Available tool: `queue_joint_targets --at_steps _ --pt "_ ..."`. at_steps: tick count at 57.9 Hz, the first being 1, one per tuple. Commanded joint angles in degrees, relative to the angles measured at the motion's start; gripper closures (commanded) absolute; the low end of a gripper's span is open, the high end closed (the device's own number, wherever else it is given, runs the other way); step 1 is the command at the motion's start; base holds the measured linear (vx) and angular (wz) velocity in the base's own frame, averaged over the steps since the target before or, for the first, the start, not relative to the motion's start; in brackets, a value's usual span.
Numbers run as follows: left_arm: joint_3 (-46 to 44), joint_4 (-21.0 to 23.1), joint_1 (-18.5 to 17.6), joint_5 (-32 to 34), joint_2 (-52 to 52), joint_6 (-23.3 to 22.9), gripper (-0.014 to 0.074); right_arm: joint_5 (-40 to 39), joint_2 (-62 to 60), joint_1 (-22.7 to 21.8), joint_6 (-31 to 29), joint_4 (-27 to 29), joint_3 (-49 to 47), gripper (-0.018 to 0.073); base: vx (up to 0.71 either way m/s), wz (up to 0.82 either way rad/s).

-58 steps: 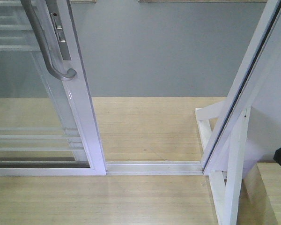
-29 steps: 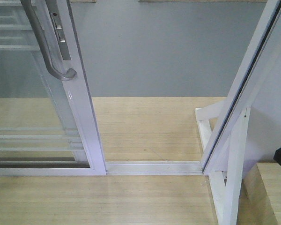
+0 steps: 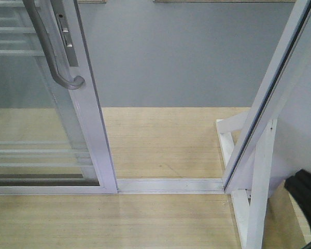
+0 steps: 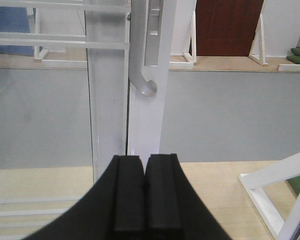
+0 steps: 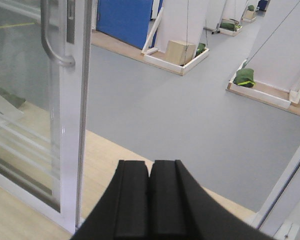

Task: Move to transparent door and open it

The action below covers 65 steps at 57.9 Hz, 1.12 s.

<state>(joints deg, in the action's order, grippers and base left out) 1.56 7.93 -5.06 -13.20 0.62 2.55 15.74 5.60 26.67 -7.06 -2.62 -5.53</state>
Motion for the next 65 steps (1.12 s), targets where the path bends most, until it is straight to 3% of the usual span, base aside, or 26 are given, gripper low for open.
queue_joint_targets --at_steps 1,12,24,28,65 --pt "1.3 0.6 0.0 4.5 0.8 -0.1 0.0596 -10.7 -2.6 -0.3 0.9 1.0 5.9 0.0560 0.00 0.00" --pt "1.3 0.6 0.0 4.5 0.7 -0.1 0.0596 -7.4 -7.0 -2.0 2.5 2.1 7.6 0.0560 0.00 0.00" --pt "1.3 0.6 0.0 4.5 0.7 -0.1 0.0596 -6.9 -7.0 -13.0 2.5 2.1 8.0 0.0560 0.00 0.00" --pt "1.3 0.6 0.0 4.5 0.7 -0.1 0.0596 -6.9 -7.0 -14.7 2.5 2.1 8.0 0.0560 0.00 0.00" --pt "1.3 0.6 0.0 4.5 0.7 -0.1 0.0596 -6.8 -7.0 -15.2 2.5 2.1 8.0 0.0560 0.00 0.00"
